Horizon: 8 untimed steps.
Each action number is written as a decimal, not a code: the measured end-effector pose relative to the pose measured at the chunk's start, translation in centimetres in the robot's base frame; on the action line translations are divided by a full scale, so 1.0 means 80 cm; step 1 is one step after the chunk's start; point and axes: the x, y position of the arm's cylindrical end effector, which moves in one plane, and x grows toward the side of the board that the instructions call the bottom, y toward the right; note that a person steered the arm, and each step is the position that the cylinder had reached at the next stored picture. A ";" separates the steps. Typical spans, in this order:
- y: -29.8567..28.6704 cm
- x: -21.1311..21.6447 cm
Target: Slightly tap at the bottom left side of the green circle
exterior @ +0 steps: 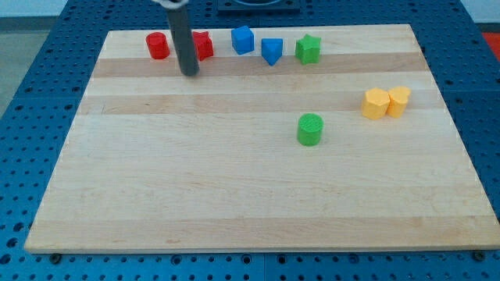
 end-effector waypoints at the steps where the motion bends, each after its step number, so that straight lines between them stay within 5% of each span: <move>1: 0.071 0.057; 3: 0.261 0.110; 6: 0.297 0.125; 7: 0.331 0.188; 8: 0.290 0.218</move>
